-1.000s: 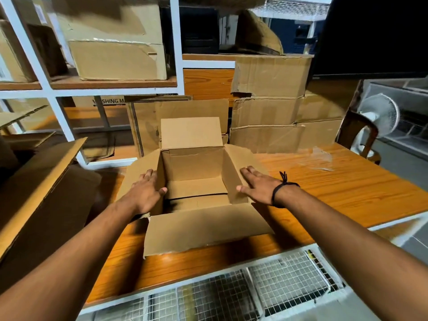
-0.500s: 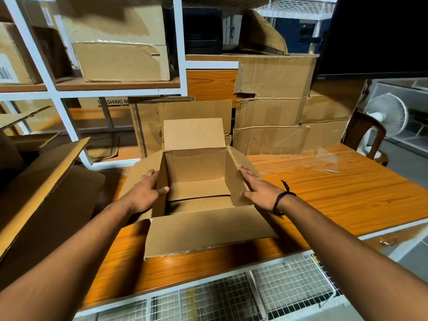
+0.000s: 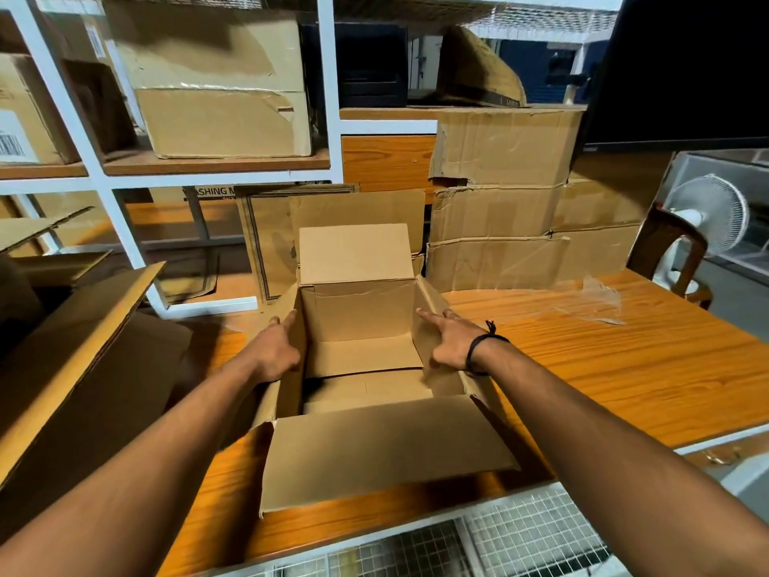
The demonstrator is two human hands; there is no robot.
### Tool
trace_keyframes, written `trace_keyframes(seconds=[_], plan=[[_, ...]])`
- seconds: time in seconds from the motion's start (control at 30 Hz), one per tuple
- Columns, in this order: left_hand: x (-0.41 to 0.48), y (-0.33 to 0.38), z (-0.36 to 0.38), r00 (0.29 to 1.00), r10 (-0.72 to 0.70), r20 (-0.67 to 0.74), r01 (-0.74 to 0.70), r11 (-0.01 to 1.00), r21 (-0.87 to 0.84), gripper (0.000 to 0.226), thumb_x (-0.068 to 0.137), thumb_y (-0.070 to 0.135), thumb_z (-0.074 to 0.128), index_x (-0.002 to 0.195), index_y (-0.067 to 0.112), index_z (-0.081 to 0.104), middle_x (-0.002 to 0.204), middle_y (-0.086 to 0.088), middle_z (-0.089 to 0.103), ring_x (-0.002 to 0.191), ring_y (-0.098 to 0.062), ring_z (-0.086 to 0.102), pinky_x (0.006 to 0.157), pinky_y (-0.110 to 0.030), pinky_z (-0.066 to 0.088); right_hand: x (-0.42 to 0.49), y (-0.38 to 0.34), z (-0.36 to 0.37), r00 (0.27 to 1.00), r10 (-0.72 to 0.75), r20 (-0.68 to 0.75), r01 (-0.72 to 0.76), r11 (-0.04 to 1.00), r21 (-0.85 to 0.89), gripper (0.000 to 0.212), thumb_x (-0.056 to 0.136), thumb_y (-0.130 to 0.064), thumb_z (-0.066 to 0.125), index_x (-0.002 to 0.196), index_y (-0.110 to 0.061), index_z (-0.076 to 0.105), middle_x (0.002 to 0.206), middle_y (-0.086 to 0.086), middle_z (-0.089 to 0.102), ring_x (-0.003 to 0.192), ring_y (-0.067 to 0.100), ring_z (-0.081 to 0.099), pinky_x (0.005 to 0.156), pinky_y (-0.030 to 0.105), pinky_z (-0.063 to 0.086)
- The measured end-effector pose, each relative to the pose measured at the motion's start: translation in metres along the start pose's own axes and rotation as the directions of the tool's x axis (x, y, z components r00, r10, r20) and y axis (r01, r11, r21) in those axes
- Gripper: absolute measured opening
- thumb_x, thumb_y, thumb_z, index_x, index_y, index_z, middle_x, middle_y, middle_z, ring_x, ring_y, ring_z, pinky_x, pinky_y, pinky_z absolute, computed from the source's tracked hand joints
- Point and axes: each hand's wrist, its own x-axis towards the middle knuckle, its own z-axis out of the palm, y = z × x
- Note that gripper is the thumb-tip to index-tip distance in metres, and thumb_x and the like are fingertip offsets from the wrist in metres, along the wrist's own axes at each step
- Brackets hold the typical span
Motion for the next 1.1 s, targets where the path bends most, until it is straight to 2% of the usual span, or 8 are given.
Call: trace_keyframes(seconds=[0.17, 0.3, 0.4, 0.57, 0.67, 0.8, 1.0, 1.1], plan=[[0.0, 0.0, -0.002, 1.0, 0.021, -0.006, -0.022, 0.994, -0.107, 0.089, 0.076, -0.011, 0.049, 0.152, 0.019, 0.013, 0.156, -0.01, 0.021, 0.128, -0.034, 0.044, 0.081, -0.029, 0.049, 0.006, -0.006, 0.0, 1.0, -0.015, 0.025, 0.016, 1.0, -0.027, 0.086, 0.081, -0.011, 0.052, 0.151, -0.041, 0.011, 0.158, 0.006, 0.018, 0.141, 0.027, 0.029, 0.111, 0.037, 0.034], [0.0, -0.003, -0.004, 0.998, 0.067, 0.02, -0.066, 0.997, -0.038, 0.088, 0.077, -0.009, 0.05, 0.152, 0.02, 0.013, 0.156, -0.014, 0.019, 0.137, -0.033, 0.034, 0.105, -0.033, 0.041, 0.007, -0.004, -0.002, 0.999, -0.032, 0.041, 0.033, 0.999, -0.033, 0.085, 0.084, -0.011, 0.054, 0.152, -0.038, 0.009, 0.158, 0.007, 0.017, 0.139, 0.028, 0.031, 0.111, 0.038, 0.035], [-0.002, 0.0, -0.005, 0.994, 0.102, 0.024, -0.103, 0.994, 0.039, 0.078, 0.082, -0.009, 0.049, 0.15, 0.02, 0.025, 0.143, -0.015, 0.03, 0.128, -0.032, 0.044, 0.096, -0.028, 0.046, 0.005, -0.004, -0.003, 0.998, -0.054, 0.03, 0.055, 0.997, -0.051, 0.086, 0.085, -0.008, 0.054, 0.151, -0.039, 0.009, 0.159, 0.009, 0.014, 0.14, 0.029, 0.031, 0.11, 0.037, 0.035], [-0.017, 0.009, -0.02, 0.989, 0.146, -0.009, -0.144, 0.984, 0.1, 0.068, 0.084, -0.009, 0.043, 0.145, 0.02, 0.037, 0.144, -0.016, 0.028, 0.13, -0.032, 0.043, 0.104, -0.026, 0.036, -0.008, -0.009, -0.016, 0.996, -0.075, -0.05, 0.072, 0.996, -0.055, 0.086, 0.084, 0.0, 0.047, 0.151, -0.04, 0.012, 0.161, 0.009, 0.006, 0.142, 0.029, 0.027, 0.109, 0.034, 0.035], [-0.027, 0.016, -0.042, 0.98, 0.195, -0.046, -0.19, 0.977, 0.095, 0.069, 0.082, -0.01, 0.042, 0.145, 0.019, 0.038, 0.141, -0.014, 0.035, 0.121, -0.03, 0.051, 0.091, -0.026, 0.044, -0.023, -0.015, -0.035, 0.992, -0.093, -0.088, 0.09, 0.995, -0.04, 0.091, 0.081, 0.003, 0.047, 0.151, -0.042, 0.01, 0.161, 0.009, 0.009, 0.142, 0.029, 0.029, 0.105, 0.033, 0.04], [-0.044, 0.026, -0.08, 0.974, 0.214, -0.068, -0.211, 0.976, 0.049, 0.066, 0.085, -0.008, 0.045, 0.145, 0.018, 0.037, 0.135, -0.014, 0.05, 0.088, -0.021, 0.059, 0.055, -0.018, 0.045, -0.05, -0.031, -0.065, 0.985, -0.093, -0.144, 0.094, 0.996, 0.0, 0.089, 0.084, 0.002, 0.051, 0.151, -0.041, 0.01, 0.157, 0.006, 0.024, 0.128, 0.028, 0.046, 0.088, 0.032, 0.051], [-0.083, 0.04, -0.123, 0.959, 0.244, -0.141, -0.244, 0.97, 0.018, 0.064, 0.087, -0.008, 0.046, 0.146, 0.014, 0.034, 0.14, -0.013, 0.048, 0.093, -0.023, 0.061, 0.075, -0.037, 0.054, -0.09, -0.057, -0.096, 0.973, -0.056, -0.225, 0.065, 0.997, 0.035, 0.085, 0.085, 0.001, 0.052, 0.151, -0.038, 0.014, 0.153, 0.007, 0.034, 0.126, 0.027, 0.048, 0.095, 0.036, 0.05], [-0.097, 0.045, -0.142, 0.954, 0.262, -0.142, -0.259, 0.965, 0.045, 0.061, 0.085, -0.007, 0.049, 0.142, 0.012, 0.039, 0.124, -0.015, 0.056, 0.087, -0.025, 0.06, 0.068, -0.035, 0.053, -0.109, -0.064, -0.104, 0.975, -0.036, -0.22, 0.06, 0.993, 0.105, 0.087, 0.084, 0.001, 0.058, 0.152, -0.034, 0.018, 0.148, 0.008, 0.039, 0.113, 0.025, 0.054, 0.081, 0.031, 0.051]])
